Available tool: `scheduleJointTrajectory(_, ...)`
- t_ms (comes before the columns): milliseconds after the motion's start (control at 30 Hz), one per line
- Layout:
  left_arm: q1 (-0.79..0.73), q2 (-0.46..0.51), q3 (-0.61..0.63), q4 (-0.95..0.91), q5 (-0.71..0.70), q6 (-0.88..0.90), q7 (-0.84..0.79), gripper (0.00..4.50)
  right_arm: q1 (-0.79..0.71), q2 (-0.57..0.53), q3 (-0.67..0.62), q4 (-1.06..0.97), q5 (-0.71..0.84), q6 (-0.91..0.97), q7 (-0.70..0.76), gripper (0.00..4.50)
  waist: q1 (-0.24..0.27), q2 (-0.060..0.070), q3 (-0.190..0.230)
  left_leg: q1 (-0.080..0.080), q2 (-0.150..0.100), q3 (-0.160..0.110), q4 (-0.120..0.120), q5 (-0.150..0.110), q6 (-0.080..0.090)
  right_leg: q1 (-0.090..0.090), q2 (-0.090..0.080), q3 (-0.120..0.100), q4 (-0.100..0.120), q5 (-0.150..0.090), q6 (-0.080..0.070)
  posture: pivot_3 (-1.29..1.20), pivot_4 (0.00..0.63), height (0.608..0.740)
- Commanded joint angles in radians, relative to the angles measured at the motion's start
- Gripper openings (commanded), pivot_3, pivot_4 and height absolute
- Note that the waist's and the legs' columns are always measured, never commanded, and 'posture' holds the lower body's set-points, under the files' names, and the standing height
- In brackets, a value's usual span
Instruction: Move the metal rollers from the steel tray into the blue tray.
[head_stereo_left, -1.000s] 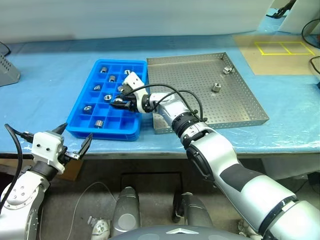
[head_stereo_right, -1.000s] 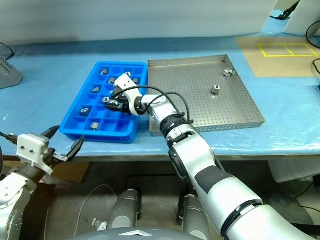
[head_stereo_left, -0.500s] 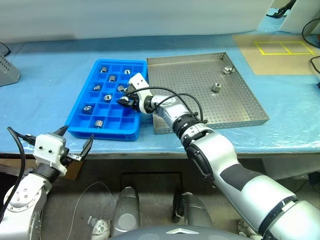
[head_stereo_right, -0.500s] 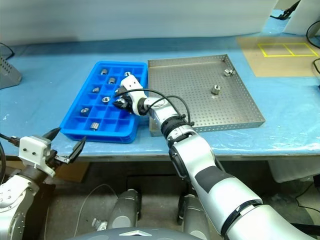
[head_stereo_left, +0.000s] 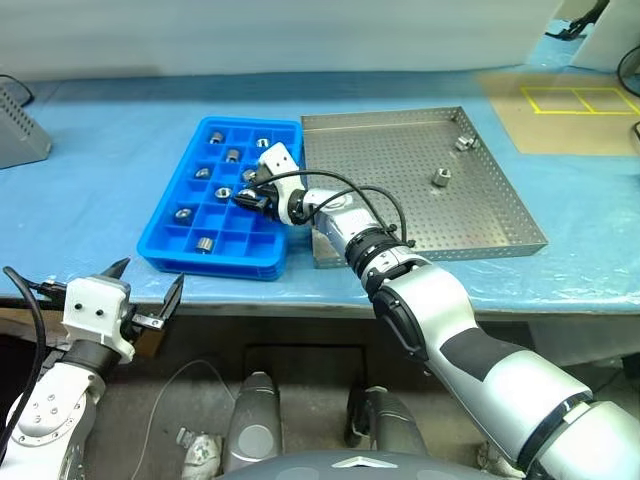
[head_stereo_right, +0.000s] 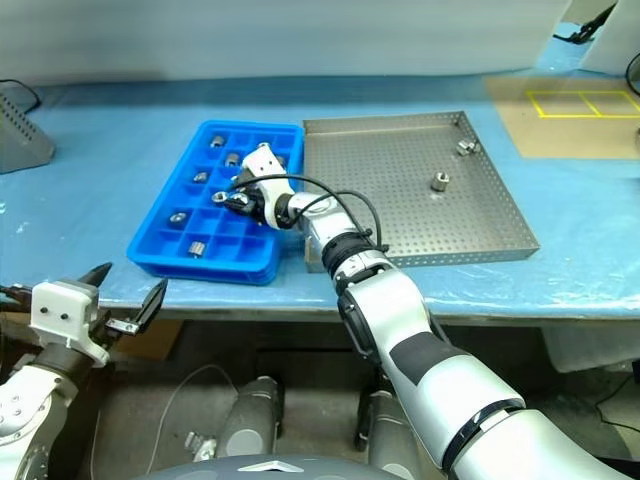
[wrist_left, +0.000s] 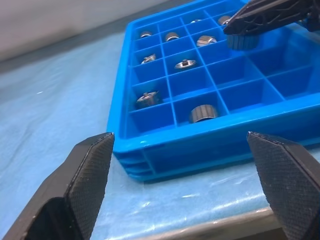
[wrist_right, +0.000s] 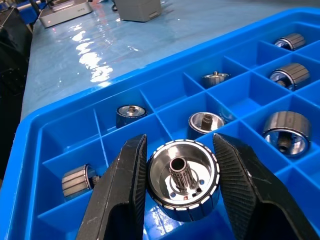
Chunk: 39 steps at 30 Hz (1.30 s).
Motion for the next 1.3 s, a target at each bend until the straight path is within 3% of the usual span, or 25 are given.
scheduleJointTrajectory(33, 0.022, -0.01, 0.028, -0.064, 0.007, 0.001, 0.019, 4.5, -0.046, 0.111, -0.001, -0.015, 0.005, -0.029, 0.017, 1.64, 0.01, 0.0, 0.0, 0.0, 0.0, -0.001, 0.0, 0.0, 0.0, 0.0, 0.0, 0.0, 0.0, 0.0, 0.0, 0.61, 0.15, 0.74)
scheduleJointTrajectory(533, 0.042, -0.025, 0.018, -0.073, 0.019, -0.001, 0.022, 4.5, -0.023, 0.107, 0.024, -0.009, -0.026, -0.041, 0.018, 1.64, 0.063, 0.001, 0.0, 0.0, -0.001, -0.004, -0.001, 0.0, 0.0, 0.0, 0.0, 0.0, 0.0, -0.001, 0.001, 0.6, 0.15, 0.74)
scheduleJointTrajectory(767, -0.004, -0.016, -0.014, -0.085, 0.023, 0.037, 0.021, 4.5, -0.021, 0.097, 0.017, -0.013, -0.024, -0.045, 0.029, 3.93, 0.063, 0.001, 0.0, 0.0, -0.001, -0.005, -0.001, 0.0, 0.0, 0.0, 0.0, 0.0, 0.001, -0.001, 0.001, 0.58, 0.15, 0.74)
scheduleJointTrajectory(1067, -0.11, 0.008, -0.078, -0.023, 0.02, 0.048, -0.008, 4.5, -0.021, 0.059, -0.014, -0.033, 0.001, -0.058, 0.047, 3.98, 0.055, 0.001, 0.0, 0.0, -0.001, -0.005, 0.0, 0.0, -0.001, 0.0, 0.001, 0.0, 0.001, 0.0, 0.0, 0.47, 0.15, 0.74)
scheduleJointTrajectory(1300, -0.332, 0.04, -0.192, 0.091, 0.022, 0.083, -0.046, 4.5, -0.02, -0.036, -0.057, -0.061, 0.018, -0.054, 0.017, 3.98, 0.029, 0.002, 0.001, 0.001, -0.001, -0.004, 0.002, 0.001, -0.002, 0.001, 0.001, 0.0, 0.004, 0.002, -0.004, 0.3, 0.15, 0.74)
